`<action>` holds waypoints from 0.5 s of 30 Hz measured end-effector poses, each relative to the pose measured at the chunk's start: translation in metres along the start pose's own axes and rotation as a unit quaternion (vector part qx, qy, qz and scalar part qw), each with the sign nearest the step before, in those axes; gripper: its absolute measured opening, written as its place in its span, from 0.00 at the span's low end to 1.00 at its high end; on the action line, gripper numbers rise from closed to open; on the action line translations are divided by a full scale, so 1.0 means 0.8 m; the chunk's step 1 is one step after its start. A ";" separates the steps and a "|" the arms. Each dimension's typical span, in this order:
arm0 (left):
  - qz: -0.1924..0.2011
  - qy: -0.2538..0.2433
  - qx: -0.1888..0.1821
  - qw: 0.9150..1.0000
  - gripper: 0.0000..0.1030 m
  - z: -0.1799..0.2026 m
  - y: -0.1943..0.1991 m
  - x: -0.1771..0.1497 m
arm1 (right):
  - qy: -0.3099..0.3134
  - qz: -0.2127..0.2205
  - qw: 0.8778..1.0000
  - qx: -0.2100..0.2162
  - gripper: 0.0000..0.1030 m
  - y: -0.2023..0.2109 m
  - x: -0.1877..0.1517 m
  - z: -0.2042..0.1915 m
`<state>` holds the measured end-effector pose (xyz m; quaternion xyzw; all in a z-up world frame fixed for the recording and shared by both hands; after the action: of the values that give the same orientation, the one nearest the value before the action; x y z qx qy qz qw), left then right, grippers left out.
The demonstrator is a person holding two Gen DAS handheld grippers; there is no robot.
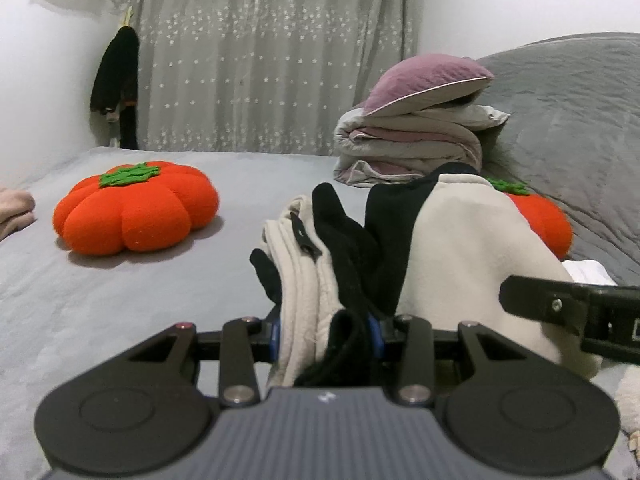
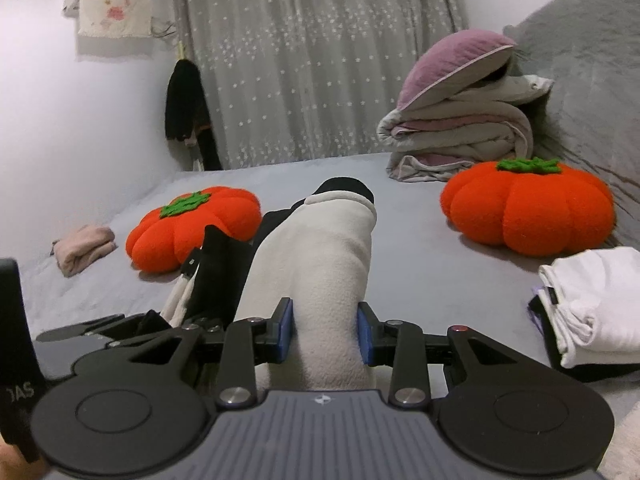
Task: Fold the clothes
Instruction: 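Carry the held bundle with both grippers toward the blanket stack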
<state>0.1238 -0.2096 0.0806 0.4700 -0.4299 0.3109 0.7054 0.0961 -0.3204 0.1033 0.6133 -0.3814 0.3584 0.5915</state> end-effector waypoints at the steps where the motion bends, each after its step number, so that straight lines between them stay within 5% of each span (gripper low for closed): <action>1: 0.000 -0.001 -0.003 1.000 0.35 0.005 -0.003 0.001 | -0.004 -0.001 1.000 -0.002 0.32 0.000 0.001 0.007; 15: -0.009 -0.003 -0.035 0.999 0.35 0.081 -0.055 -0.001 | -0.043 -0.009 0.998 -0.034 0.32 -0.017 0.008 0.095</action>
<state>0.1400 -0.2857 0.0747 0.4496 -0.4383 0.2876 0.7233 0.1098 -0.3964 0.0994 0.6114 -0.4127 0.3133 0.5981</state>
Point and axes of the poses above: each gripper's, at about its wrist camera, not at the fingertips, and y roughly against the way its jaws point, z to its right, x to its top, the point moved 9 cm from there along -y, roughly the way its jaws point, and after that the axes turned 14 degrees about -x, right-handed, at the moved point
